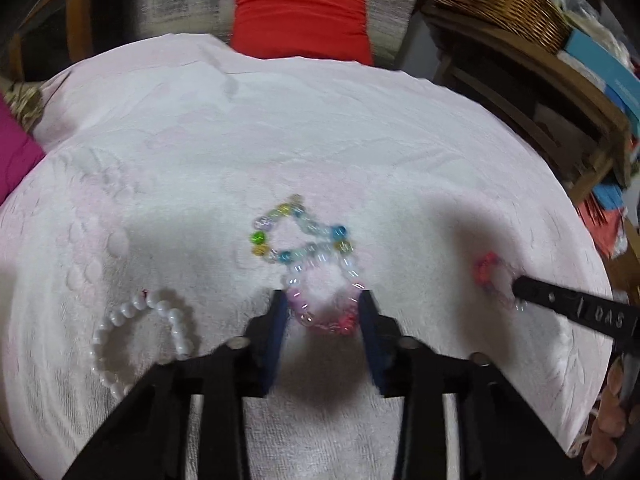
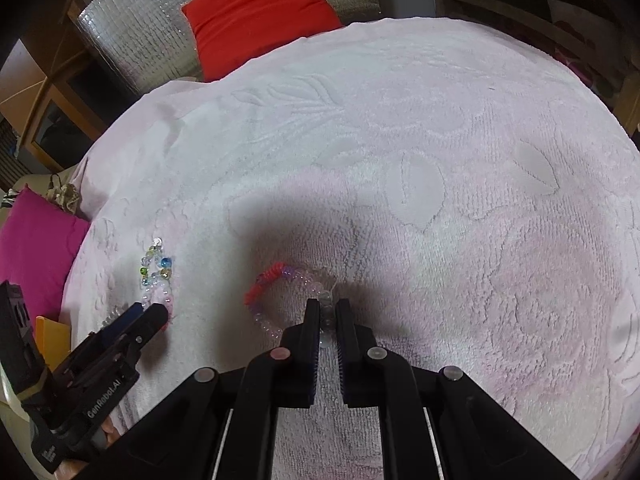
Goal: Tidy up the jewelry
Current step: 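Close the left tool on the lavender bead bracelet while the right tool grasps the pink bead bracelet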
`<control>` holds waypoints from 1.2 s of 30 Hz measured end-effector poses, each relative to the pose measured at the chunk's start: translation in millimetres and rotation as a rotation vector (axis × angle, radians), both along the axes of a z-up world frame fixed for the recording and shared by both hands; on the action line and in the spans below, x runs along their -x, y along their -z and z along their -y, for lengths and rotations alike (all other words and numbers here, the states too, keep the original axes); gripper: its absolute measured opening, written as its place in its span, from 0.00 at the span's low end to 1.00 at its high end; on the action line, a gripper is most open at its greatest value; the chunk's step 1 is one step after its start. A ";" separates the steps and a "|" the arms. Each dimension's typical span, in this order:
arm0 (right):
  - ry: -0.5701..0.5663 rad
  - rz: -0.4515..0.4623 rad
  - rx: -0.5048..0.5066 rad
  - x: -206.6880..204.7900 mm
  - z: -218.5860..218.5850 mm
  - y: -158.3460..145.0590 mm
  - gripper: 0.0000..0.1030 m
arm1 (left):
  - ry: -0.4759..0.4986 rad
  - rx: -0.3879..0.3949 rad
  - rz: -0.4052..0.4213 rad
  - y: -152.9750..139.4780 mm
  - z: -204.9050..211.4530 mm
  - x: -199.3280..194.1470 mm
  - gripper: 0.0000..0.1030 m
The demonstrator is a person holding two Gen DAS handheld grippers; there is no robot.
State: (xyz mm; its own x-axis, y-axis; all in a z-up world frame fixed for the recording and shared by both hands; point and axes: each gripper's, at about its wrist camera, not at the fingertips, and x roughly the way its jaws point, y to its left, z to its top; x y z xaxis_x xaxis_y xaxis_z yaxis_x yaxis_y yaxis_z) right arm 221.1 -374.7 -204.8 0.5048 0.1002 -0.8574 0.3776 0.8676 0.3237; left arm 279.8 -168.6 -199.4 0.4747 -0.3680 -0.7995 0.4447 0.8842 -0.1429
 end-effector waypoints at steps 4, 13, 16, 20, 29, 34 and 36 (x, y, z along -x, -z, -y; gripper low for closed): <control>0.003 -0.002 0.005 -2.0 -0.8 -0.1 0.09 | 0.045 0.018 -0.015 -1.3 1.9 5.8 0.11; 0.005 0.042 -0.052 0.5 3.8 -5.8 0.09 | 0.088 0.086 -0.054 -12.0 -11.1 27.5 0.07; 0.012 0.072 -0.113 2.6 10.2 -8.3 0.09 | 0.096 0.113 -0.044 -18.9 -19.5 36.8 0.07; 0.024 0.111 -0.145 5.6 16.3 -13.4 0.09 | 0.092 0.128 -0.012 -30.1 -26.8 41.4 0.07; 0.000 0.225 -0.198 8.8 9.3 -32.8 0.09 | -0.008 0.132 0.062 -49.5 -61.8 39.5 0.07; -0.052 0.301 -0.208 10.2 -5.4 -46.1 0.09 | -0.084 0.108 0.066 -47.4 -81.1 30.6 0.07; -0.070 0.321 -0.214 11.0 -10.1 -49.7 0.09 | -0.106 0.103 0.072 -47.9 -88.6 29.5 0.07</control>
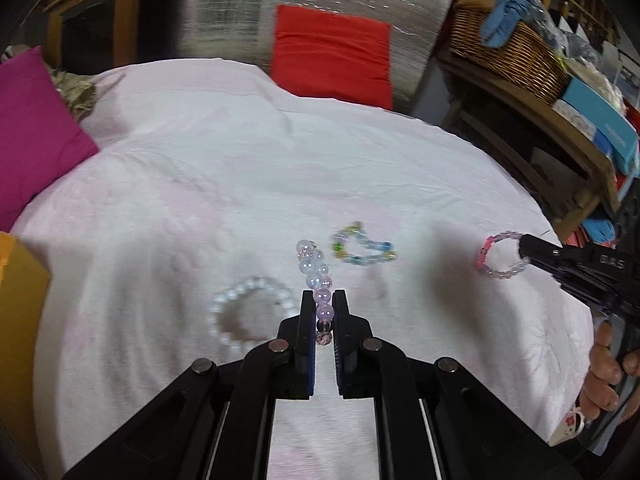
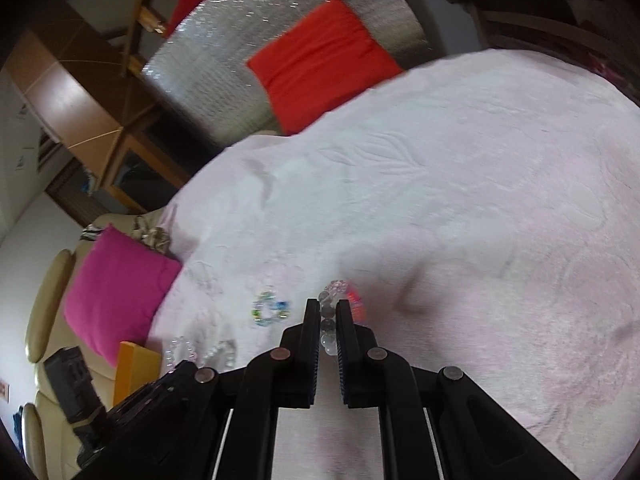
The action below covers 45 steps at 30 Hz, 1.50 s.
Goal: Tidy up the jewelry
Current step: 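Close the left tool on the lavender bead bracelet while the right tool grasps the pink bead bracelet, then carry both bracelets into the orange box and open both tools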
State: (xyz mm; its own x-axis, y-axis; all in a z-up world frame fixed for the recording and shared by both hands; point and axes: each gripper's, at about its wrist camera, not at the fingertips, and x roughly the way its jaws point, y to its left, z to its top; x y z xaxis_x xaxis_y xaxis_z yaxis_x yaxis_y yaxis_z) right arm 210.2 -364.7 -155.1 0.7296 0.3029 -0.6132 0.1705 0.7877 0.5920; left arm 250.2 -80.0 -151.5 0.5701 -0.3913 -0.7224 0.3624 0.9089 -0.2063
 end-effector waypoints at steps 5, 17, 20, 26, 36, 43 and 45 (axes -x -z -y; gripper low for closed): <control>-0.032 0.036 -0.001 -0.3 -14.7 -6.4 0.09 | -0.056 -0.006 0.011 0.2 -16.0 -0.4 0.07; -0.134 0.052 0.031 -6.8 -72.1 -7.1 0.09 | -0.094 -0.034 0.042 -4.1 -39.1 17.4 0.07; -0.164 0.062 0.039 -8.1 -88.6 -6.8 0.09 | -0.115 -0.052 0.066 -7.0 -47.4 24.2 0.07; -0.213 0.067 0.049 -10.1 -118.8 -4.0 0.09 | -0.164 -0.069 0.106 -12.9 -71.0 36.6 0.07; -0.259 0.078 0.064 4.6 -154.3 1.2 0.09 | -0.253 -0.073 0.145 -21.6 -110.4 46.4 0.07; -0.337 0.089 0.050 9.2 -195.6 -13.3 0.09 | -0.356 -0.085 0.180 -42.5 -142.1 63.5 0.07; -0.382 0.105 0.043 6.3 -215.9 -26.0 0.09 | -0.391 -0.074 0.182 -51.3 -158.7 75.2 0.07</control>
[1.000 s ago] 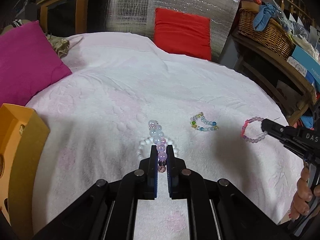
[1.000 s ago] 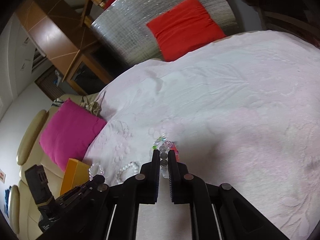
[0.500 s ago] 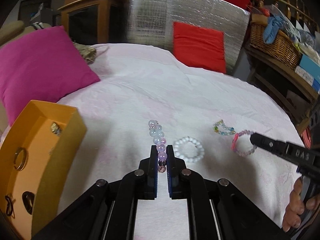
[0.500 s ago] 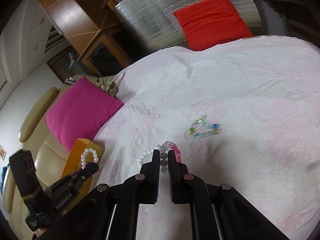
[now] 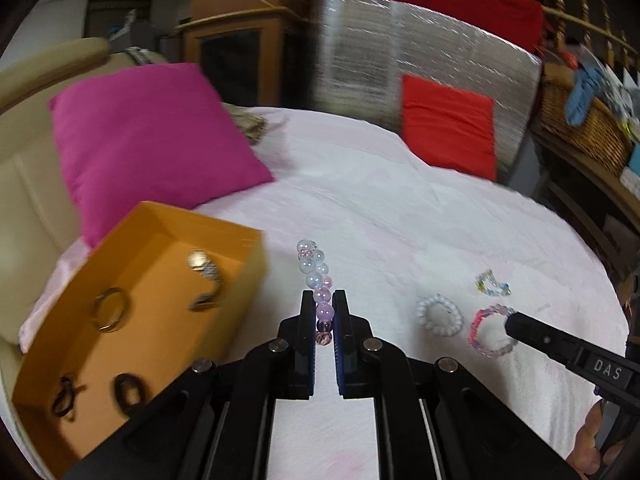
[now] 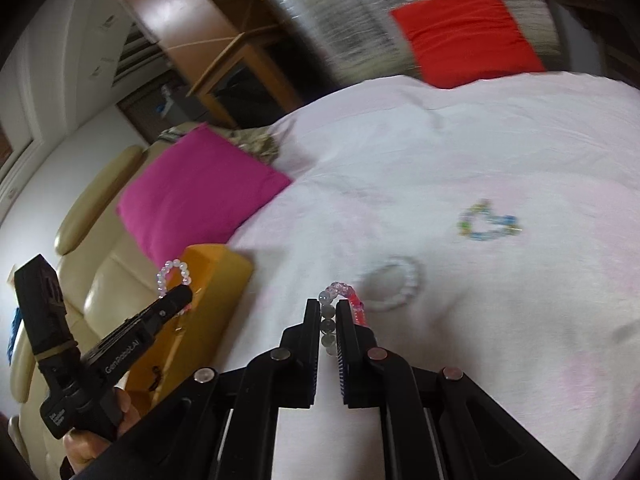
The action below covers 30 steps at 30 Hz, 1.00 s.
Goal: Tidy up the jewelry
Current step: 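Carry both bracelets into the orange box and open both tools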
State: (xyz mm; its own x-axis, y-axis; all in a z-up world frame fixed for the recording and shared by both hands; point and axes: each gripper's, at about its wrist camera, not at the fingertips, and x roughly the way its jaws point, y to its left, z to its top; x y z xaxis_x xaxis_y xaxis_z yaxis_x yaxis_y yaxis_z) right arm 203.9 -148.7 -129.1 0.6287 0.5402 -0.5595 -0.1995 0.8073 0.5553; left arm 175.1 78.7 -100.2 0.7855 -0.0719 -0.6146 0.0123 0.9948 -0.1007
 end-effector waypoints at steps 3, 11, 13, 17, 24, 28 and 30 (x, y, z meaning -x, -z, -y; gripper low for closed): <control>-0.090 0.033 0.002 -5.8 -40.1 -23.9 0.09 | -0.041 0.004 0.014 -13.2 -33.8 23.4 0.07; -0.304 0.045 -0.066 -22.5 -164.8 -56.7 0.09 | -0.200 0.054 -0.024 -17.5 -155.4 70.4 0.07; -0.347 0.025 -0.058 -26.5 -197.4 -53.2 0.09 | -0.225 0.070 -0.058 -5.5 -176.3 74.8 0.07; -0.410 -0.048 -0.008 -37.9 -252.8 -33.6 0.09 | -0.231 0.136 -0.134 23.6 -200.8 76.1 0.07; -0.463 -0.167 0.143 -58.4 -316.5 8.7 0.09 | -0.221 0.218 -0.314 78.5 -218.1 57.6 0.08; -0.473 -0.222 0.198 -68.4 -332.1 27.0 0.09 | -0.201 0.267 -0.362 95.7 -216.7 47.0 0.08; -0.448 -0.240 0.233 -76.1 -334.5 32.9 0.09 | -0.184 0.266 -0.395 101.5 -213.6 41.3 0.08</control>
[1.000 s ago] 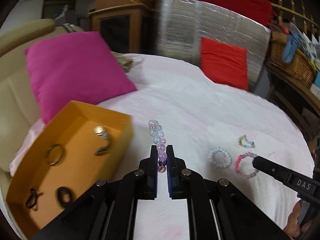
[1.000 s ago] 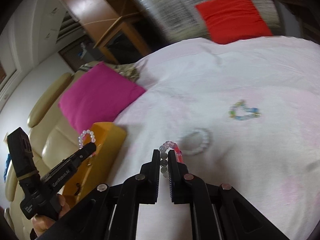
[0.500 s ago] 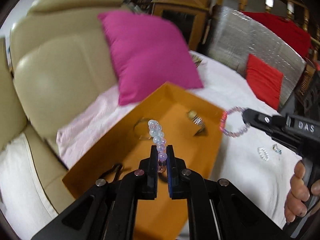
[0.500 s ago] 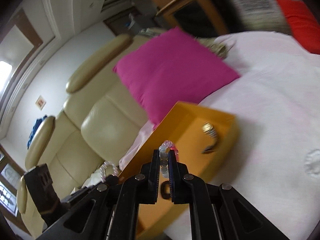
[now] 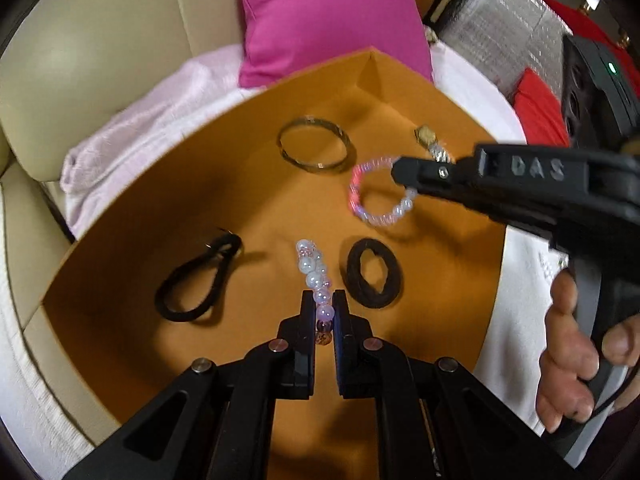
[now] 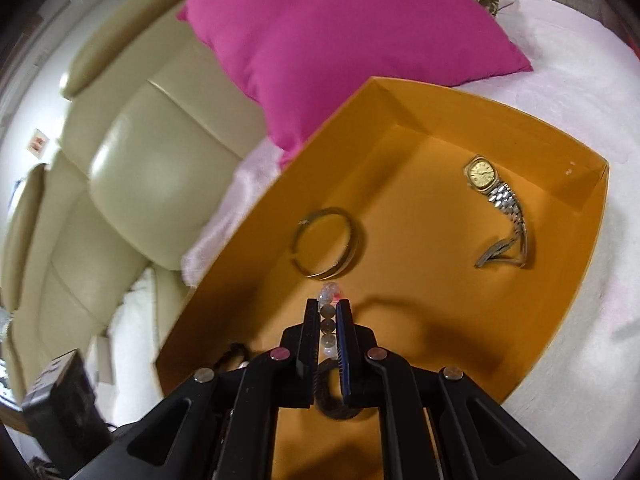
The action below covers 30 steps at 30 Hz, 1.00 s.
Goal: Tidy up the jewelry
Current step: 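Carry both bracelets into the orange box and open both tools, then move both tools back over the white and multicolour bead bracelets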
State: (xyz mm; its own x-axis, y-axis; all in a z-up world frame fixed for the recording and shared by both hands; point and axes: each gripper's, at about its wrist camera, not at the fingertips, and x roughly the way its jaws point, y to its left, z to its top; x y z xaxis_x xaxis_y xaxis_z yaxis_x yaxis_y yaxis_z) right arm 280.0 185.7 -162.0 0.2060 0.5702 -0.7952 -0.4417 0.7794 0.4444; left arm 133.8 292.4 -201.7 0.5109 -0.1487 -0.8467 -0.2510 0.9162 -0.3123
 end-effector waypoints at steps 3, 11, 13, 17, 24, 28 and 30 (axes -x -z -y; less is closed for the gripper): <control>0.058 -0.007 0.040 -13.0 7.7 4.2 0.10 | -0.008 0.002 -0.041 8.4 -0.1 -4.4 0.08; 0.153 0.093 -0.091 -9.3 59.5 -26.6 0.63 | -0.034 -0.029 -0.012 -7.0 -6.5 9.8 0.46; 0.161 0.140 -0.113 -2.5 79.0 -38.8 0.63 | -0.039 -0.035 0.016 -19.3 -10.2 16.1 0.47; 0.200 0.214 -0.173 11.3 133.2 -61.5 0.63 | -0.089 -0.057 0.074 -48.3 -18.5 24.1 0.47; 0.350 0.278 -0.218 35.3 262.6 -78.7 0.63 | -0.063 -0.118 0.210 -107.1 19.4 26.9 0.48; 0.510 0.304 -0.223 55.5 357.6 -73.5 0.63 | 0.037 -0.187 0.283 -127.4 82.8 14.5 0.49; 0.586 0.305 -0.225 62.4 401.5 -70.5 0.63 | 0.084 -0.231 0.319 -132.4 121.3 7.6 0.51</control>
